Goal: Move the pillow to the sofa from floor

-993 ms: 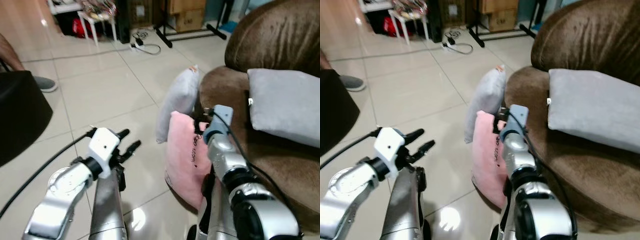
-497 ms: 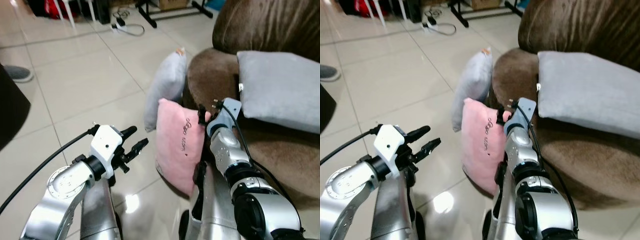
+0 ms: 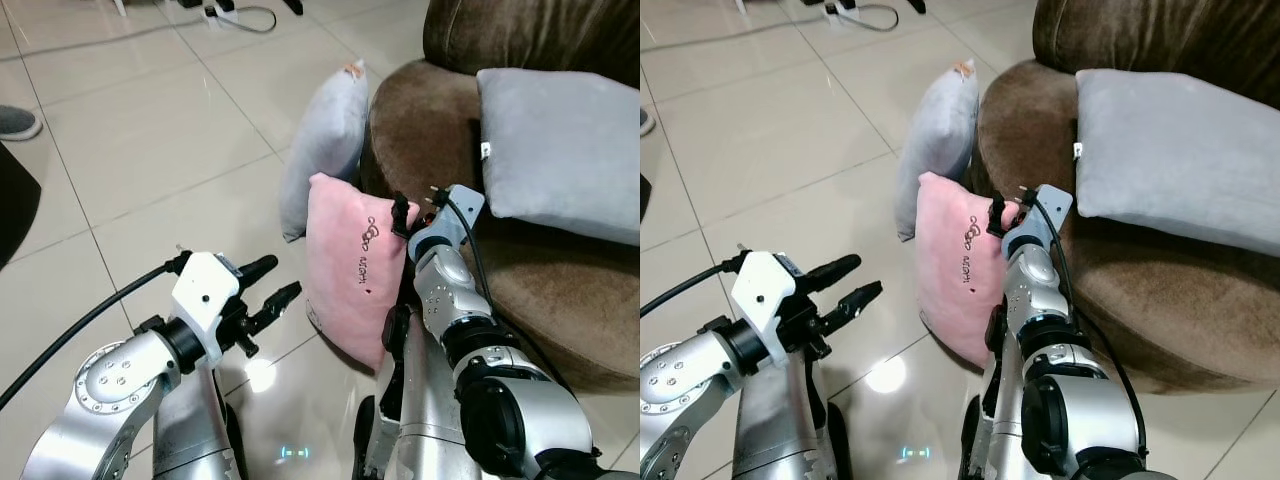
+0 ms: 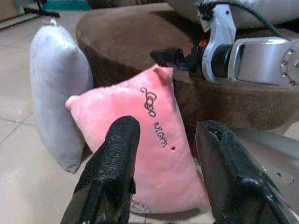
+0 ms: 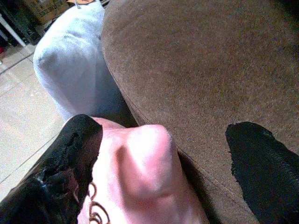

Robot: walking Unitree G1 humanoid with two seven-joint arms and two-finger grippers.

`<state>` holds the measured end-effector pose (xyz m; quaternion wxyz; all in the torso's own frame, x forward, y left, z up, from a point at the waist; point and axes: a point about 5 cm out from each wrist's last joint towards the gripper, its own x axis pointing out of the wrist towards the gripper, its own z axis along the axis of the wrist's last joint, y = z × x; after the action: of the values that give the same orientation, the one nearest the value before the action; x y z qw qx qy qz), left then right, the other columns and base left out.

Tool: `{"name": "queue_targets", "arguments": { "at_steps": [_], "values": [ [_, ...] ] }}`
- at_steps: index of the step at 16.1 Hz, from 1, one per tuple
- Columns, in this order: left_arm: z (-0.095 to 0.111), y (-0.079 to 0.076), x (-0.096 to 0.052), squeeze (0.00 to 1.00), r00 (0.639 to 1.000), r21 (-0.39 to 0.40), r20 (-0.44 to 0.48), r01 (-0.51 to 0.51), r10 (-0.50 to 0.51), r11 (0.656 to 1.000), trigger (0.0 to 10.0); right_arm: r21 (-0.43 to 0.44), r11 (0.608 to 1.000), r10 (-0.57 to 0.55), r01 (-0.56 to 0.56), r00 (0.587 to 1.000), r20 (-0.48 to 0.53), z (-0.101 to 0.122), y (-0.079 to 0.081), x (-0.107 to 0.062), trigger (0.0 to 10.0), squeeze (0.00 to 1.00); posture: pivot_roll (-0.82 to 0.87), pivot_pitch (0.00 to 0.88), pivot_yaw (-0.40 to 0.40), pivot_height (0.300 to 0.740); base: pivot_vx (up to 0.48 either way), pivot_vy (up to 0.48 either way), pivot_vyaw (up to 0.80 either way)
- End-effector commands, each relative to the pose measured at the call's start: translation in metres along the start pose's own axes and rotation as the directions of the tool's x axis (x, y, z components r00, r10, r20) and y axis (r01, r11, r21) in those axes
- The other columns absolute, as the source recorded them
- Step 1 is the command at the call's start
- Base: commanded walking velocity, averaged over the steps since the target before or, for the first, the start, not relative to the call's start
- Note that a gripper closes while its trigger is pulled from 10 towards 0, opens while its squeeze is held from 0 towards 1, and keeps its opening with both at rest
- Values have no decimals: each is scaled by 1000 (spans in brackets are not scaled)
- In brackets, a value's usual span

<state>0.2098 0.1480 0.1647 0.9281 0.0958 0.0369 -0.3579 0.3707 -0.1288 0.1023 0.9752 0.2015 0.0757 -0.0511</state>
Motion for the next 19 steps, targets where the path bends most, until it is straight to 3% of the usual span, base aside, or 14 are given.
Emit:
{"name": "queue_targets", "arguments": {
  "at_steps": [1, 7, 13, 14, 15, 16, 18, 19],
  "values": [
    [5, -1, -4, 0, 1000, 10, 2, 6, -6, 1000, 10000, 39, 999, 6, -6, 1000, -1, -2, 2, 0, 10000, 0, 11, 248, -63, 436, 0, 0, 0],
    [16, 5, -17, 0, 998, 31, -37, 44, -43, 999, 10000, 31, 999, 10, -10, 1000, -7, -14, 20, -4, 10000, 0, 70, 257, 33, 436, 0, 0, 0],
    [21, 4, -24, 0, 997, 25, -60, 52, -51, 998, 10000, -23, 998, -67, 66, 998, -4, -14, 29, -3, 10000, 0, 80, 265, 33, 436, 0, 0, 0],
    [21, 3, -25, 0, 997, 24, -62, 52, -51, 998, 10000, -22, 997, -69, 69, 998, -5, -13, 32, -3, 9255, 0, 79, 265, 31, 436, 0, 0, 0],
    [21, 3, -26, 0, 997, 22, -65, 52, -51, 998, 10000, -19, 997, -68, 68, 998, -6, -13, 37, -3, 3961, 0, 80, 268, 27, 436, 0, 0, 0],
    [21, 3, -27, 0, 997, 20, -68, 50, -48, 999, 10000, -27, 997, -73, 72, 997, -14, -15, 41, -4, 1804, 0, 81, 269, 25, 436, 0, 0, 0],
    [22, 3, -28, 0, 996, 17, -72, 44, -43, 999, 10000, -69, 991, -115, 113, 993, -36, -20, 43, -5, 0, 0, 81, 269, 19, 436, 0, 0, 0],
    [22, 3, -29, 0, 996, 16, -75, 42, -41, 999, 10000, -85, 988, -135, 131, 990, -43, -22, 43, -6, 0, 0, 81, 268, 18, 436, 0, 0, 0]
  ]
}}
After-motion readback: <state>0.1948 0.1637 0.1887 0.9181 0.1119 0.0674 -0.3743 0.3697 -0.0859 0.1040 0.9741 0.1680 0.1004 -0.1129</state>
